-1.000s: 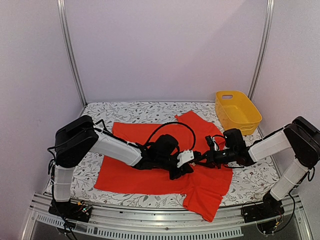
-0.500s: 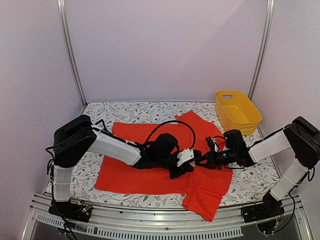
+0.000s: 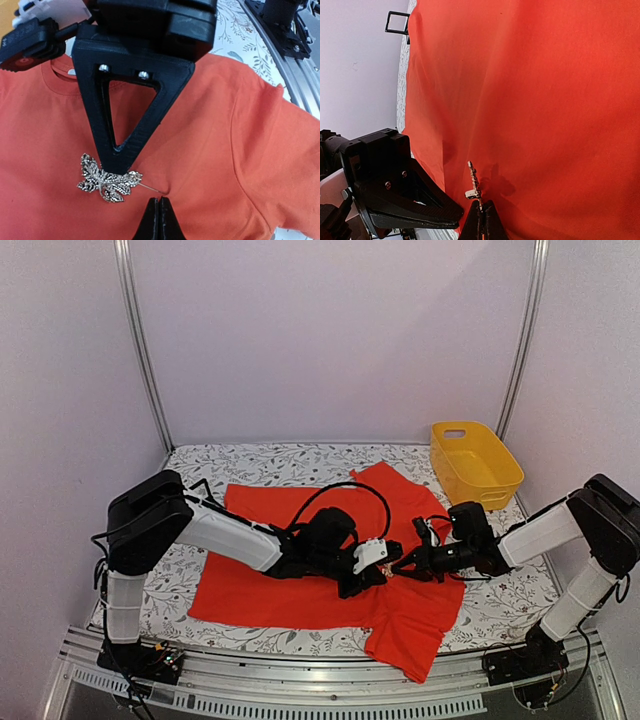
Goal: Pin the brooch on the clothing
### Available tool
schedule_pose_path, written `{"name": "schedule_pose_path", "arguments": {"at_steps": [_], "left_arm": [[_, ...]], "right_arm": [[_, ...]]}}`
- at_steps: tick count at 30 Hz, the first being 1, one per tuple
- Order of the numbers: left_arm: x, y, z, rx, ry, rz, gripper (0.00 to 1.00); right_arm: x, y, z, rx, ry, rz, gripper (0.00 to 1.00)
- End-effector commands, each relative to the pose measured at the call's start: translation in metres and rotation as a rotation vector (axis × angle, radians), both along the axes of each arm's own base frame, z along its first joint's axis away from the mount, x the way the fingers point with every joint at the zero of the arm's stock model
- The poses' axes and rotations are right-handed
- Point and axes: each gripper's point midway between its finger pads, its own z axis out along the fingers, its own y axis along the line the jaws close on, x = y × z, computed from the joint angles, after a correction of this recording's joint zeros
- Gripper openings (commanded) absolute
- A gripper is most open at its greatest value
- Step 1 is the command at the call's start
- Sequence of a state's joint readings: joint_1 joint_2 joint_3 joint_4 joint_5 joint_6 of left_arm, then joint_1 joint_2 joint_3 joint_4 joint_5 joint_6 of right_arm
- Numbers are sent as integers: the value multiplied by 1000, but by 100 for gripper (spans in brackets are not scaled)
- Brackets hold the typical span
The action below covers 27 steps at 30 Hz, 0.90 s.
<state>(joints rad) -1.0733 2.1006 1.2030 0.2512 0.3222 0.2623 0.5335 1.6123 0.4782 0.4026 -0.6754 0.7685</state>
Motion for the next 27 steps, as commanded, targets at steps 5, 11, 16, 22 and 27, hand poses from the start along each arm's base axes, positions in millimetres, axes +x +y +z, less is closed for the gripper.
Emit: {"name": "schedule_pose_path", "arguments": {"at_steps": [5, 11, 16, 22, 27], "left_arm": [[10, -4, 7, -23, -40, 21, 0], [12, -3, 2, -11, -46, 31, 0], [13, -4, -2, -7, -40, 30, 0], [9, -2, -5, 5, -20, 20, 4], [7, 3, -9, 21, -19, 23, 1]], "right_arm": [[-13, 3, 4, 39, 28, 44, 0], [-20, 2, 1, 41, 47, 60, 0], [-22, 3, 1, 42, 52, 67, 0], [-20, 2, 1, 25, 44, 68, 0], [-22, 2, -1, 26, 52, 76, 0]]}}
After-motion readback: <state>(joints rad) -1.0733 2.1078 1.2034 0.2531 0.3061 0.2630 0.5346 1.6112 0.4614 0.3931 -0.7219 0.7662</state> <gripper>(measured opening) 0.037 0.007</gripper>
